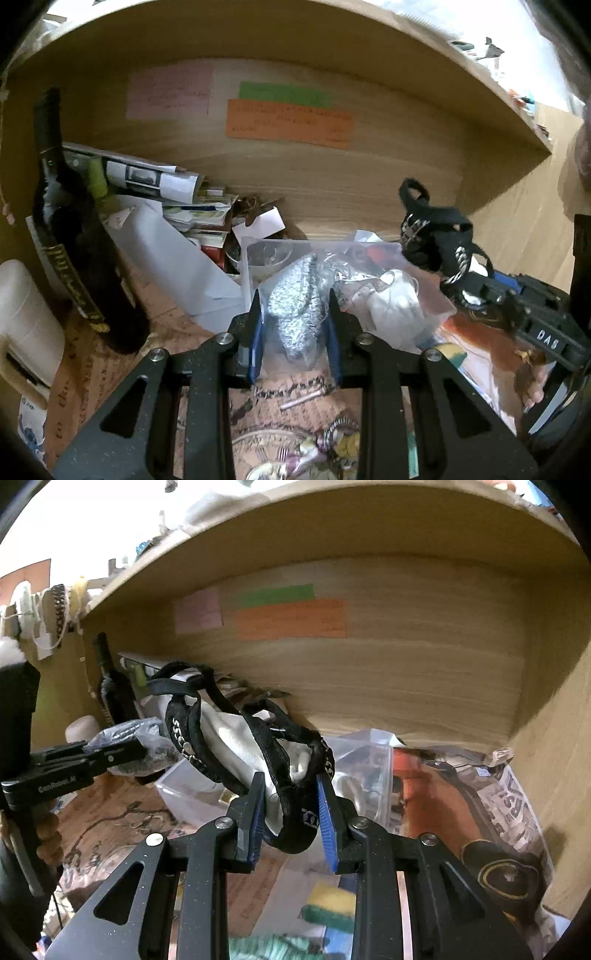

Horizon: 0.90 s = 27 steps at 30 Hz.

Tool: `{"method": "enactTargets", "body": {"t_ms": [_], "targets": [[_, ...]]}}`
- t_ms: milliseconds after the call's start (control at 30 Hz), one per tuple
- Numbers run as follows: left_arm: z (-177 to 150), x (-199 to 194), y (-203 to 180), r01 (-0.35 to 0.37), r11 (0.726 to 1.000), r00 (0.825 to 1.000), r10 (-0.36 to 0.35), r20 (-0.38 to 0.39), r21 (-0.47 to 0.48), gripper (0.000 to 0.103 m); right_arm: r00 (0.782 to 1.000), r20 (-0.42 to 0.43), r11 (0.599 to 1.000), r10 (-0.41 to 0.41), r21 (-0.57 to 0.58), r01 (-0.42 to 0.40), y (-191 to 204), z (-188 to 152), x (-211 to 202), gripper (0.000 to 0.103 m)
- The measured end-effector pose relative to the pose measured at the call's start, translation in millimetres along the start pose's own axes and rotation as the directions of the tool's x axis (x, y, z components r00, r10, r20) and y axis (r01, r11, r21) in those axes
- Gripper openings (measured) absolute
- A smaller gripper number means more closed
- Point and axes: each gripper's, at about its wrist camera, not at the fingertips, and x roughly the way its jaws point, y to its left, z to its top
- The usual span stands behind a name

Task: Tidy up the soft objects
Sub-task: 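Lift both items into the clear box and open both tools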

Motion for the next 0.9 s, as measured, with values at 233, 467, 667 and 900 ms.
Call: {"method": "enactTargets", "body": {"t_ms": [233, 467, 667, 900], "targets": [[10, 47, 0, -0.032, 0.999, 0.997, 0.032, -0.076, -0.006, 0.028, 0.997, -0.073, 1.000, -0.010, -0.019, 0.009, -6, 2, 37, 0.024], [13, 95, 4, -0.049, 0.999, 0.986, 0.045, -0.163, -0.020, 0.028, 0.986, -0.162, 0.998, -0.044, -0.056, 0.035, -7, -4, 70, 0.024], [7, 119, -3, -0.054, 0.999, 0.977, 0.054, -0.206, 0.006, 0.029, 0.976, -0.211, 0.996, -0.061, -0.082, 0.045, -7, -11, 84, 0.024], [0, 123, -7, -0.059, 0.998, 0.972, 0.066, -0.224, 0.037, 0.029, 0.968, -0.241, 0.994, -0.071, -0.092, 0.050, -8, -13, 90, 0.034]]}}
